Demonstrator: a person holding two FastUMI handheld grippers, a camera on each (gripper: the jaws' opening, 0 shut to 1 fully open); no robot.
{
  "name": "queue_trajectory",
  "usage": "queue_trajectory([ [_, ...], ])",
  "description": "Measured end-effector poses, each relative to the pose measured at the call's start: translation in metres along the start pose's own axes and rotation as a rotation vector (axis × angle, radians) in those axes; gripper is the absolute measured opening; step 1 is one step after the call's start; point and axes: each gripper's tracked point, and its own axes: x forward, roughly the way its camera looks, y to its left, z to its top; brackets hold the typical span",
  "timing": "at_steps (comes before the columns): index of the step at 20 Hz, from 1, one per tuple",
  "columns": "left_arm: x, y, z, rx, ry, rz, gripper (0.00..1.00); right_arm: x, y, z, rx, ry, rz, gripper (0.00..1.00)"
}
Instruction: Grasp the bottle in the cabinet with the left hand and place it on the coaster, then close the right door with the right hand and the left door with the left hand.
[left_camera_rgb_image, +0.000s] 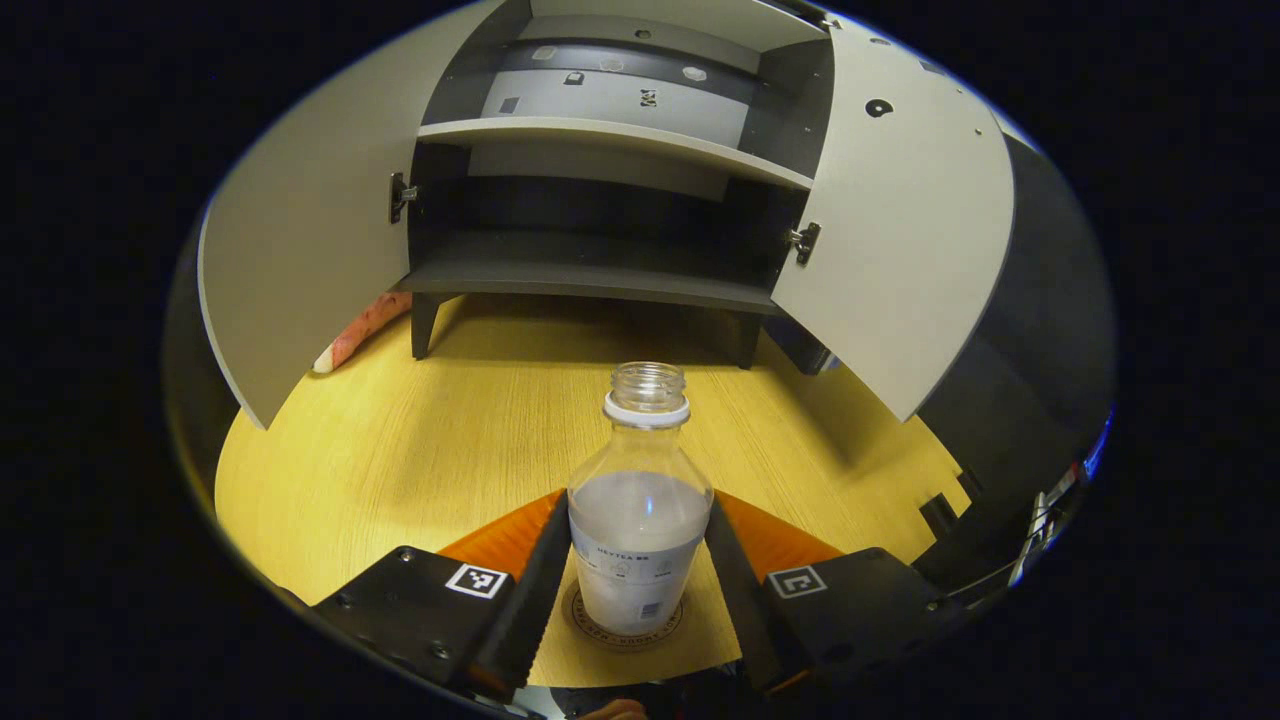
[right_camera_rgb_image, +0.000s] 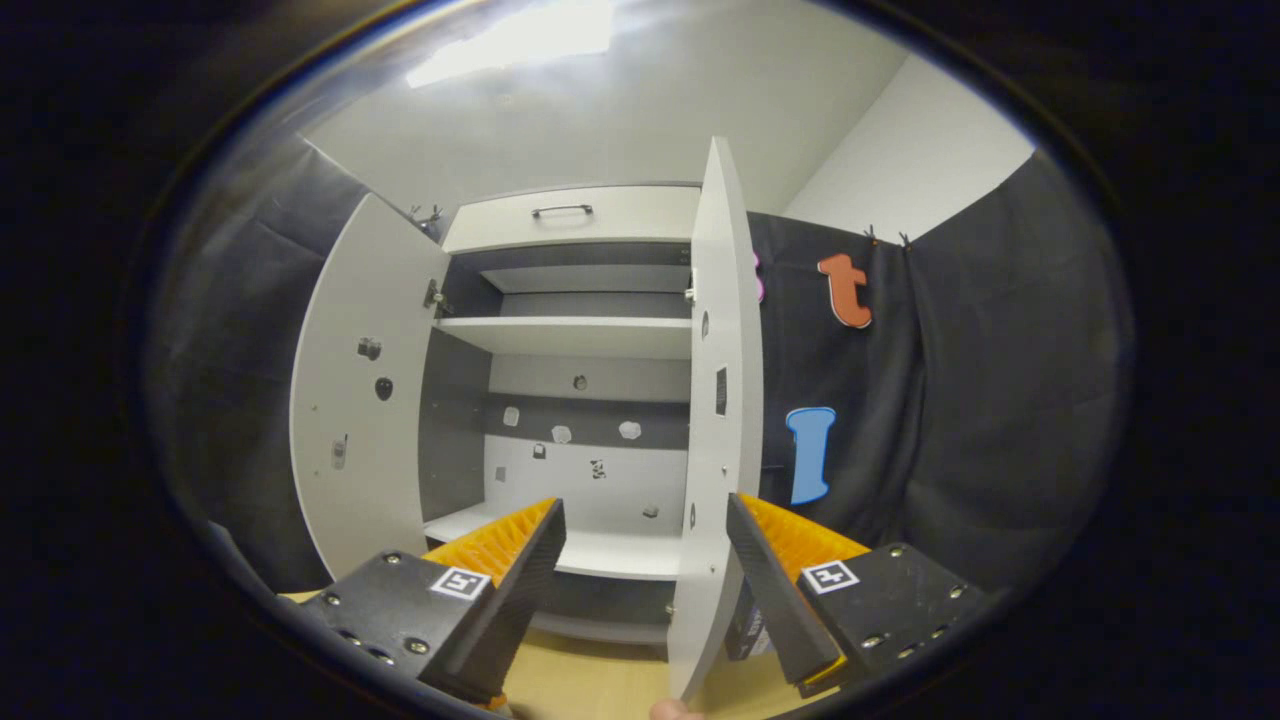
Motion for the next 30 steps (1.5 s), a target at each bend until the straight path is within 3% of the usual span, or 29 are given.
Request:
queue_trajectory([
  [3, -0.006, -0.003, -0.004, 0.005, 0.002, 0.001, 0.8, 0.002, 0.003, -0.001, -0.001, 0.003, 0.021, 0.94],
  [4, -0.008, -0.005, -0.006, 0.007, 0.003, 0.006, 0.8, 0.002, 0.004, -0.002, -0.004, 0.005, 0.03, 0.98],
  [8, -0.015, -0.007, -0.012, 0.008, 0.022, 0.028, 0.81, 0.002, 0.01, -0.006, -0.007, 0.017, 0.063, 0.94],
  [13, -0.025, -0.006, -0.013, 0.022, 0.025, 0.075, 0.8, -0.001, 0.011, -0.005, -0.018, 0.018, 0.089, 0.98],
  [22, -0.028, -0.008, -0.015, 0.066, 0.032, 0.087, 0.8, -0.007, 0.01, -0.002, -0.01, 0.01, 0.085, 0.98],
  [23, -0.027, -0.006, -0.015, 0.073, 0.036, 0.093, 0.81, -0.007, 0.01, -0.002, -0.01, 0.009, 0.081, 0.94],
  [24, -0.028, -0.007, -0.015, 0.078, 0.043, 0.088, 0.81, -0.008, 0.01, -0.002, -0.01, 0.009, 0.078, 0.98],
  [25, -0.029, -0.01, -0.015, 0.083, 0.045, 0.079, 0.81, -0.009, 0.009, -0.001, -0.009, 0.007, 0.073, 0.94],
  [30, -0.034, -0.017, 0.0, 0.134, 0.021, 0.058, 0.81, -0.007, 0.006, 0.0, -0.01, -0.001, 0.059, 0.94],
])
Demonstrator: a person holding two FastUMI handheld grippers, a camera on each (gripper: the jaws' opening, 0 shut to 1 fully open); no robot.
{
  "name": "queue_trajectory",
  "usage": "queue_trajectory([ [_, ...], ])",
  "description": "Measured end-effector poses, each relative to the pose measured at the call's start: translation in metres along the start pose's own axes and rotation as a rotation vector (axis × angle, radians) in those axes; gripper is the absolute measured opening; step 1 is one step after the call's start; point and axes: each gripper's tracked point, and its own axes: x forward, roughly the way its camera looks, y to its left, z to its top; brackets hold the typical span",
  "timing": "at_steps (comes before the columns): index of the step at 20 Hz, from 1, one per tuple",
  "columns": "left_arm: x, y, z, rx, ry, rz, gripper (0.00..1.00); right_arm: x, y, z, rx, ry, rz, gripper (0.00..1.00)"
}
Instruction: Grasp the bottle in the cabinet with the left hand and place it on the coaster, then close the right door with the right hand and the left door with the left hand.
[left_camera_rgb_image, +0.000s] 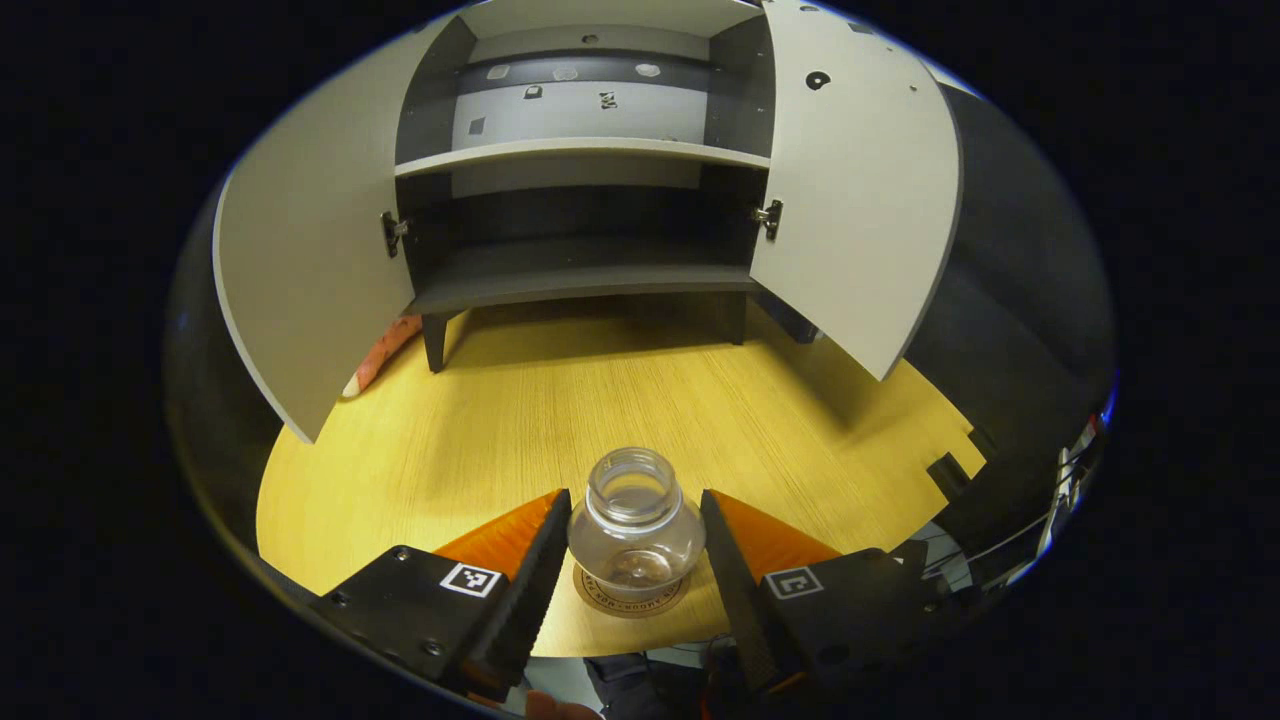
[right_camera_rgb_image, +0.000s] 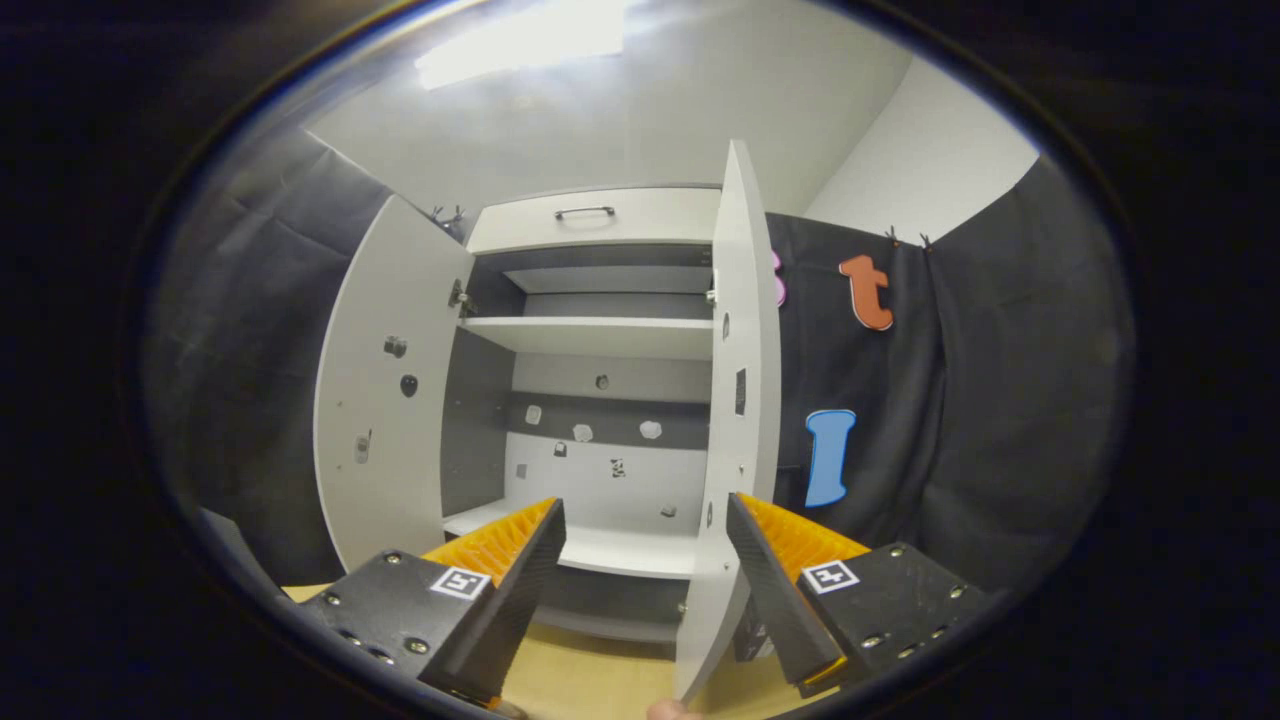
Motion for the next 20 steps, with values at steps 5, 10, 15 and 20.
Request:
queue_trajectory([
  [5, -0.003, -0.001, 0.01, -0.012, -0.012, -0.003, 0.81, 0.001, -0.006, -0.004, 0.008, 0.006, -0.014, 0.98],
  [10, -0.016, 0.001, 0.049, -0.042, -0.088, 0.005, 0.81, 0.002, -0.012, -0.006, 0.013, 0.004, -0.026, 0.98],
  [15, -0.038, -0.001, 0.118, -0.083, -0.221, 0.0, 0.81, 0.006, -0.032, 0.006, 0.011, -0.037, -0.076, 0.98],
  [20, -0.065, 0.008, 0.207, -0.081, -0.397, 0.027, 0.8, 0.007, -0.078, 0.022, -0.018, -0.103, -0.204, 0.93],
])
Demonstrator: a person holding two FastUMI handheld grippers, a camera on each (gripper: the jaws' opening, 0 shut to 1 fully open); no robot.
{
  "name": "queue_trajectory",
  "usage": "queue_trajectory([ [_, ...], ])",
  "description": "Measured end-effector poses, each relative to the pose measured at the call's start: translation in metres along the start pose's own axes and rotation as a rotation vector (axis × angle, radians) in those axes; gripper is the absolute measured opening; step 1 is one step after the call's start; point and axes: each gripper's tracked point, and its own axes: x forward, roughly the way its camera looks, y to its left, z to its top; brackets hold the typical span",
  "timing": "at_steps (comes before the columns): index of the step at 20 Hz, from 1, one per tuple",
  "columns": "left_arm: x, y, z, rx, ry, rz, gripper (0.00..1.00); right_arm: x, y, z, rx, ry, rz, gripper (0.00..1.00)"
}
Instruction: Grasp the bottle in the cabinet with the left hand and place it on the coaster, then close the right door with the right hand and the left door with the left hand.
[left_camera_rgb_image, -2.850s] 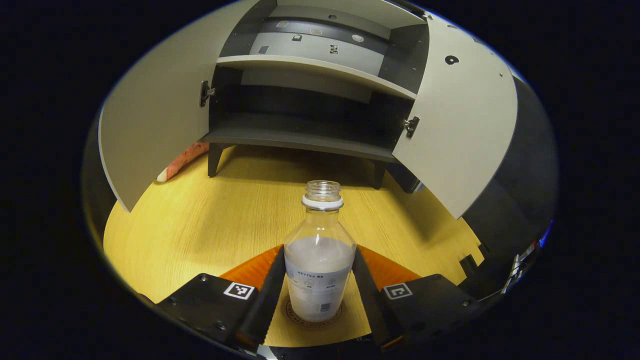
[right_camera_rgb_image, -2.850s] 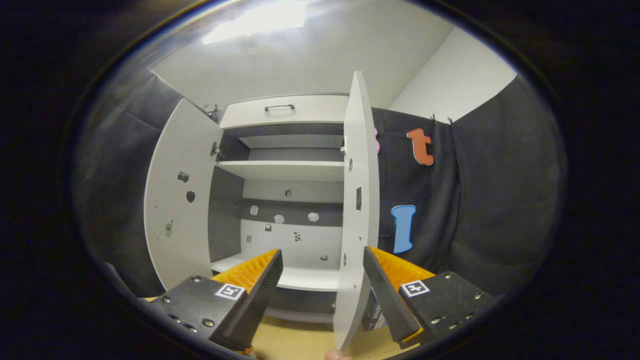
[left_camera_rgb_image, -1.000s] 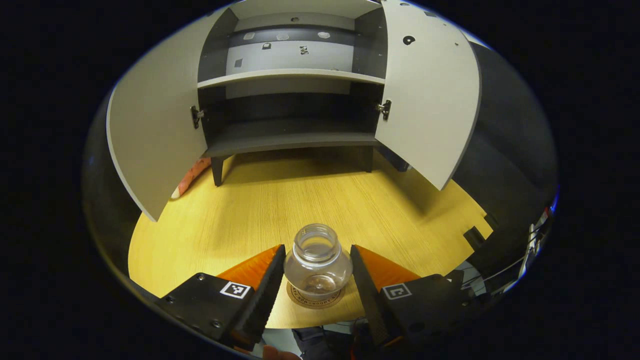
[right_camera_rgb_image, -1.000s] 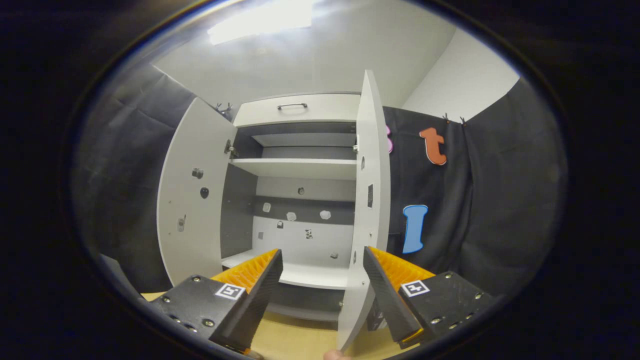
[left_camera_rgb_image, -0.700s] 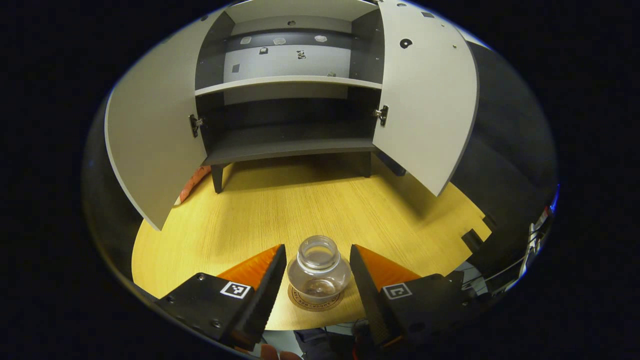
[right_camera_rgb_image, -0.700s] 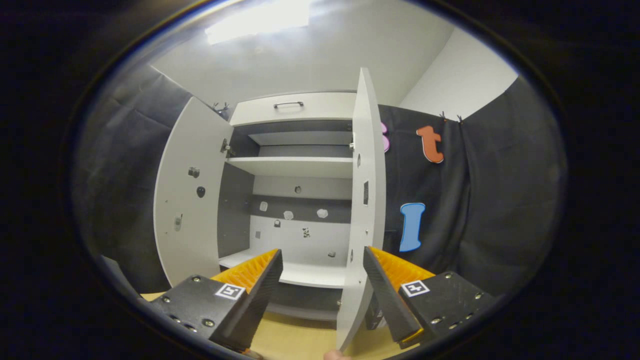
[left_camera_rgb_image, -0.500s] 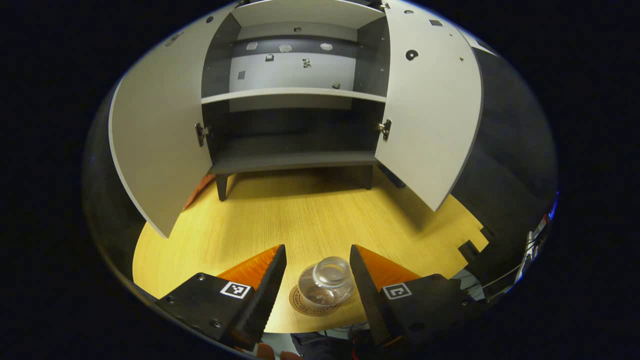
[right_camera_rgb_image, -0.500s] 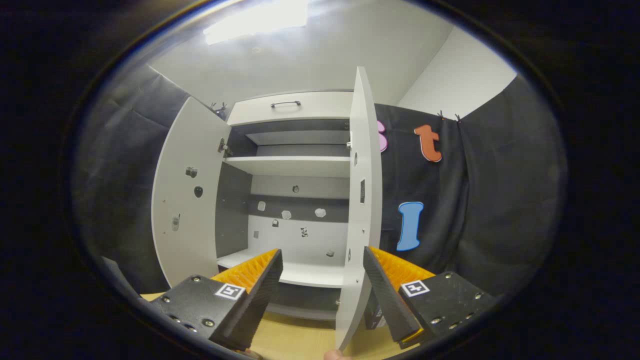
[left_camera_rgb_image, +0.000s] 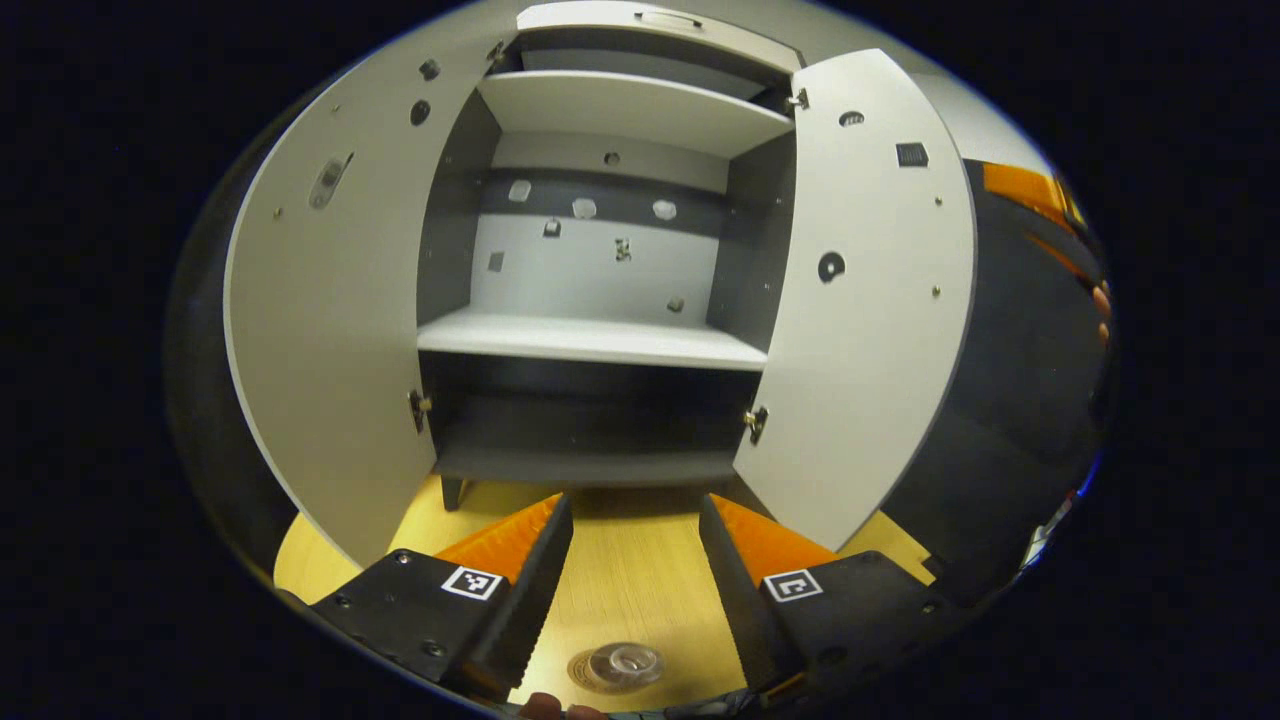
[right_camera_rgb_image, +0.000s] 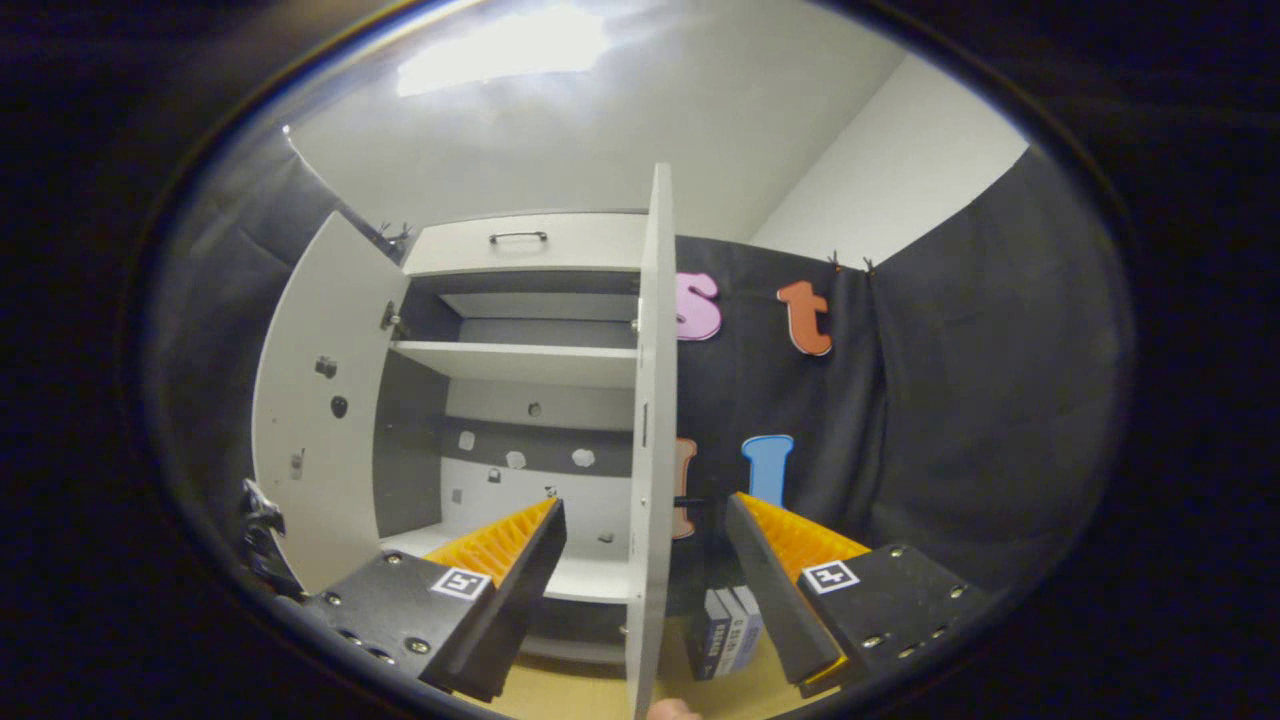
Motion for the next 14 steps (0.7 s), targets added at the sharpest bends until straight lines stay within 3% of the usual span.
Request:
queue_trajectory([
  [1, 0.0, 0.002, 0.016, 0.005, -0.028, 0.011, 0.75, 0.003, -0.011, -0.003, -0.016, 0.003, -0.032, 0.98],
  [2, -0.001, 0.003, 0.032, 0.003, -0.06, 0.018, 0.8, 0.006, -0.022, -0.006, -0.031, 0.01, -0.065, 0.97],
  [6, -0.009, 0.02, 0.075, -0.029, -0.169, 0.081, 0.85, 0.017, -0.055, -0.015, -0.054, 0.028, -0.17, 0.97],
  [8, -0.014, 0.03, 0.081, -0.058, -0.188, 0.103, 0.96, 0.025, -0.057, -0.022, -0.073, 0.045, -0.184, 0.97],
  [9, -0.017, 0.034, 0.082, -0.077, -0.189, 0.104, 0.96, 0.029, -0.054, -0.024, -0.084, 0.049, -0.184, 0.94],
  [14, -0.026, 0.06, 0.088, -0.084, -0.194, 0.125, 0.96, 0.03, -0.048, -0.029, -0.093, 0.061, -0.2, 0.97],
])
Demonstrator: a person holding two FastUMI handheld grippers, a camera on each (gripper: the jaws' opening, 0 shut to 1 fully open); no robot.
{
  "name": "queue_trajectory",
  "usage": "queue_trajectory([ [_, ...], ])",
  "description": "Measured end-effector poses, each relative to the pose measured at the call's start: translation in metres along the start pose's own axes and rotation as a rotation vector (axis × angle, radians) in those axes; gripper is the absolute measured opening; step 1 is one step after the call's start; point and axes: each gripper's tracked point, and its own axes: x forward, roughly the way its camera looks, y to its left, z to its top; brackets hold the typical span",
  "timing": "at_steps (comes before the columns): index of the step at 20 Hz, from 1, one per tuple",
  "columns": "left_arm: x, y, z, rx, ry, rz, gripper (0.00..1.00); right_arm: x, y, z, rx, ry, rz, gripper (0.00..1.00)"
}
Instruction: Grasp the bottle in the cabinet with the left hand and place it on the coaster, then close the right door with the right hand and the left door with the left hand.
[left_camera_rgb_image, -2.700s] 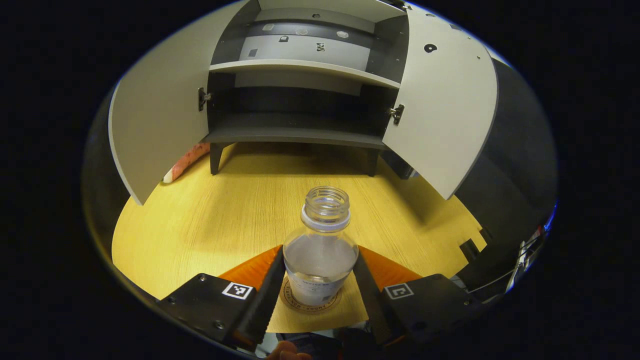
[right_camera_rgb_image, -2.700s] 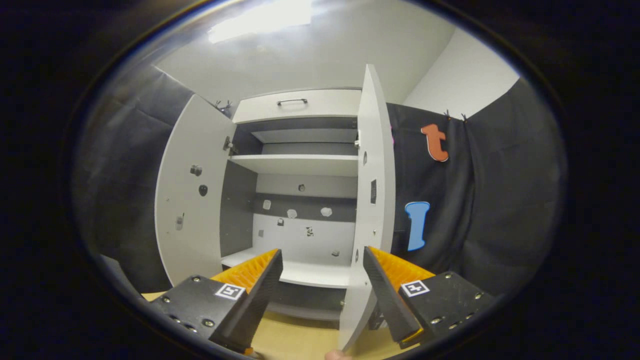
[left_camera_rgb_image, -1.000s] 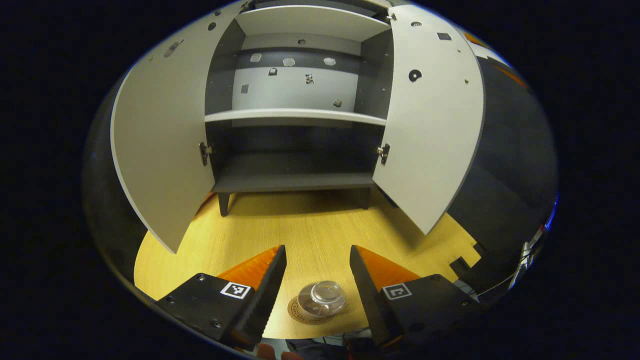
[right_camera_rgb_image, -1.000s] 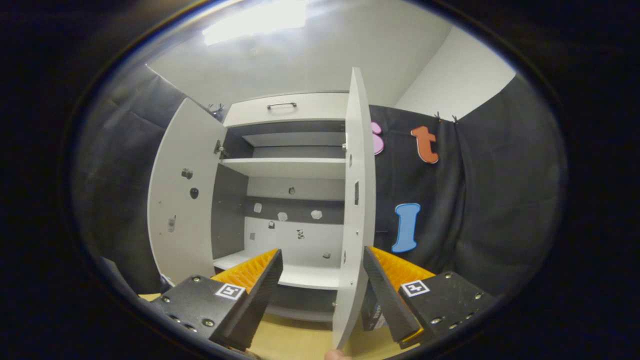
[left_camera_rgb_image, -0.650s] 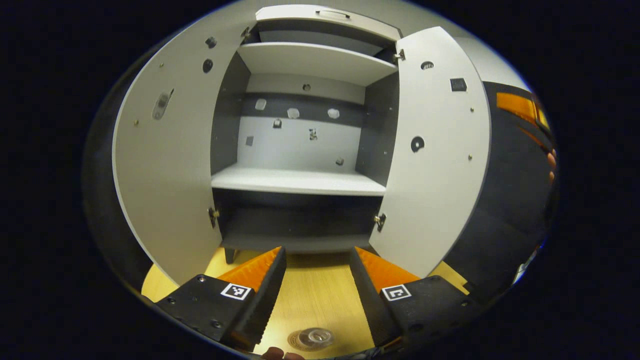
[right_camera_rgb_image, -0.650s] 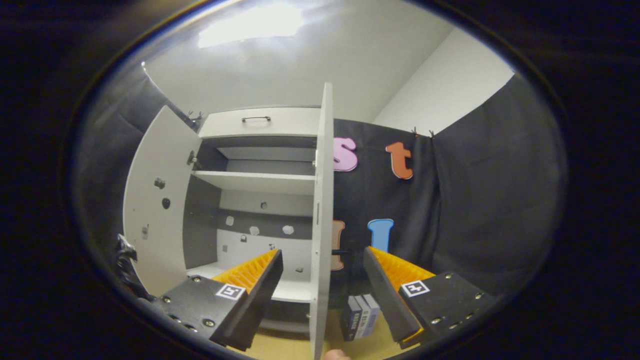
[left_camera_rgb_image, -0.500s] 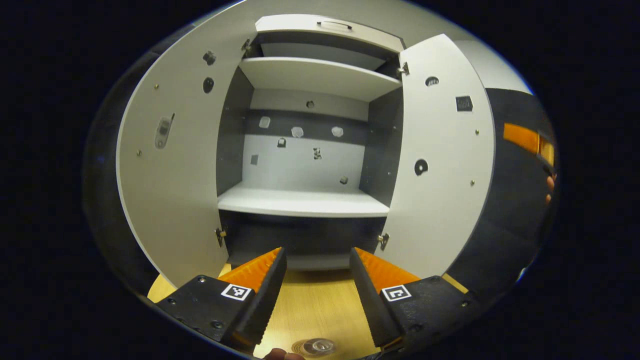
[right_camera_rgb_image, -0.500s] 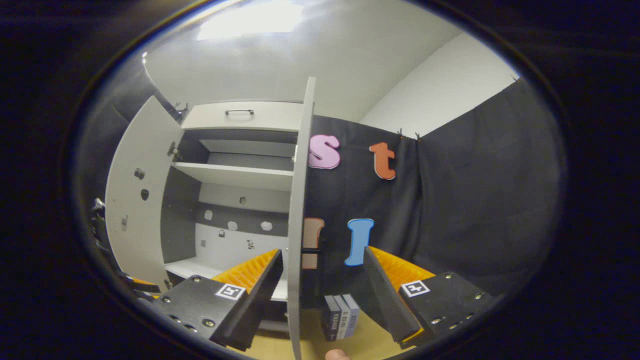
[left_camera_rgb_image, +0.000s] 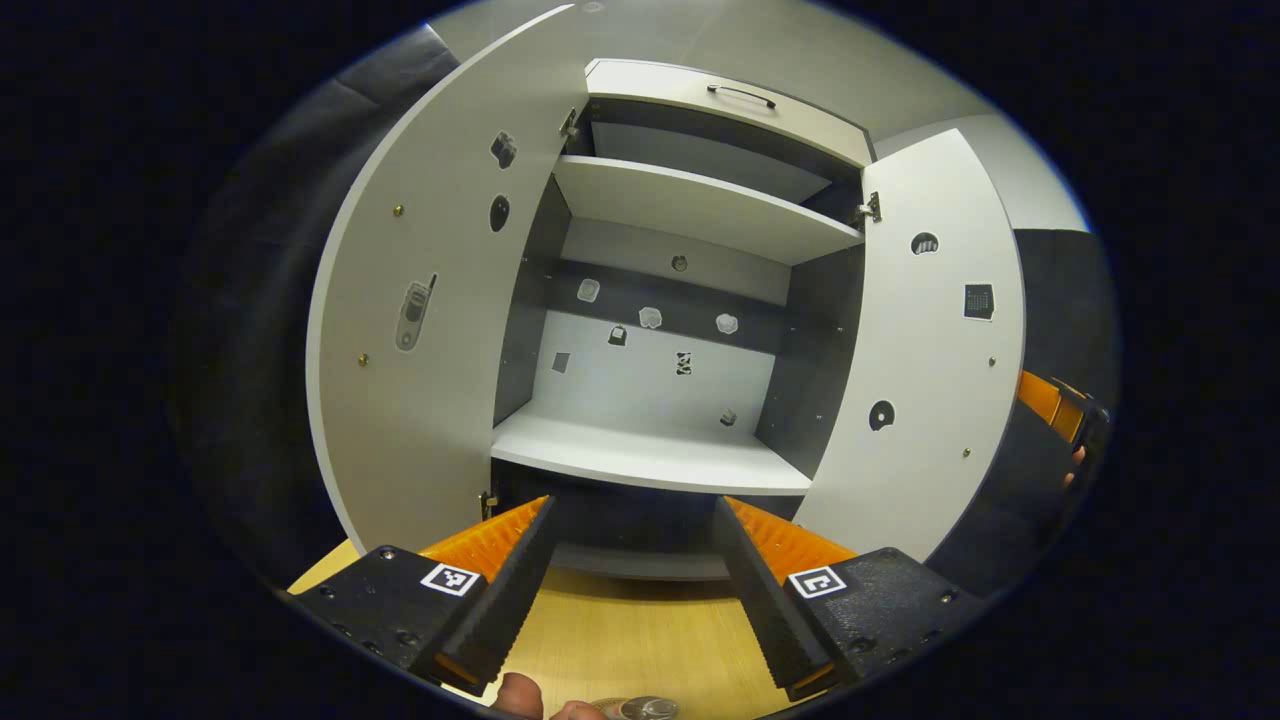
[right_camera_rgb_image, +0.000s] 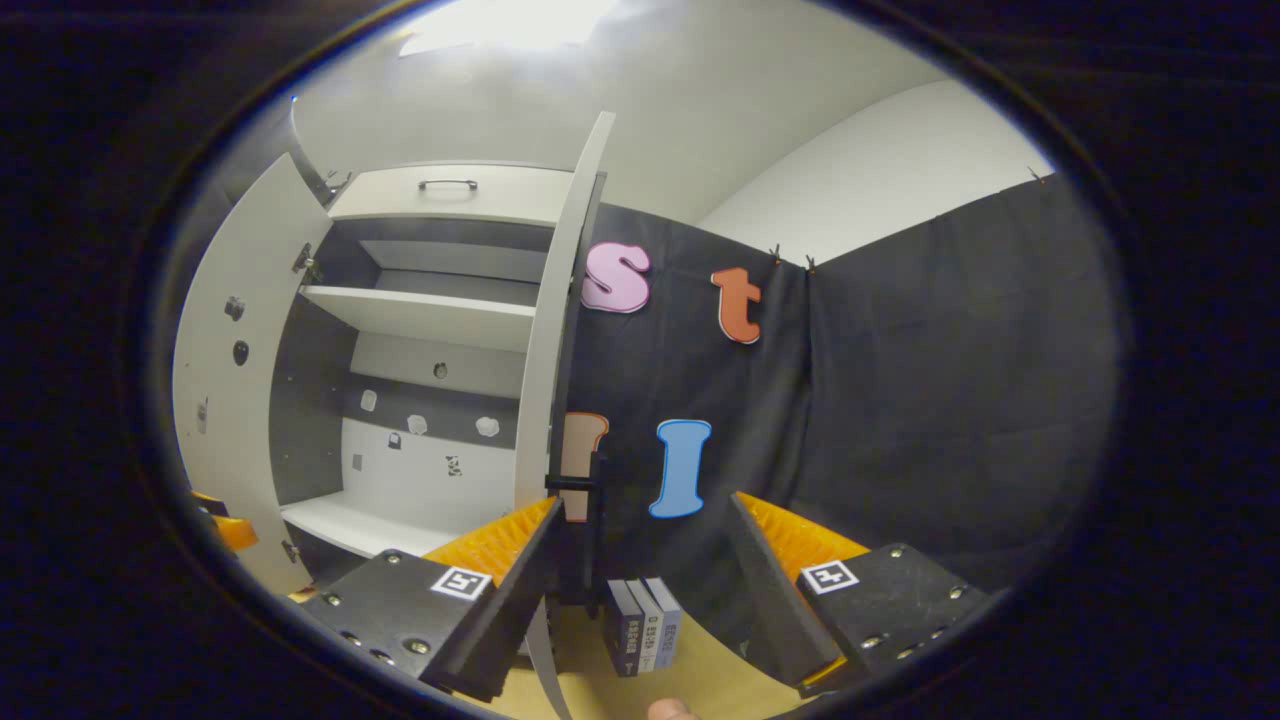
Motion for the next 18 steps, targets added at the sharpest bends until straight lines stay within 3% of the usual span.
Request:
queue_trajectory([
  [7, -0.004, 0.003, 0.015, -0.009, -0.018, 0.026, 0.96, 0.003, 0.013, -0.001, 0.026, 0.024, 0.082, 0.96],
  [8, -0.008, 0.002, 0.016, -0.013, -0.022, 0.028, 0.92, 0.003, 0.016, 0.0, 0.025, 0.021, 0.089, 0.96],
  [9, -0.012, 0.002, 0.018, -0.016, -0.023, 0.028, 0.96, 0.002, 0.018, 0.001, 0.022, 0.019, 0.095, 0.96],
  [11, -0.021, 0.004, 0.024, -0.014, -0.038, 0.035, 0.96, 0.0, 0.025, 0.001, 0.027, 0.019, 0.114, 0.96],
  [18, -0.045, 0.053, 0.068, -0.051, -0.138, 0.152, 0.96, -0.001, 0.066, 0.002, 0.061, 0.028, 0.206, 0.96],
])
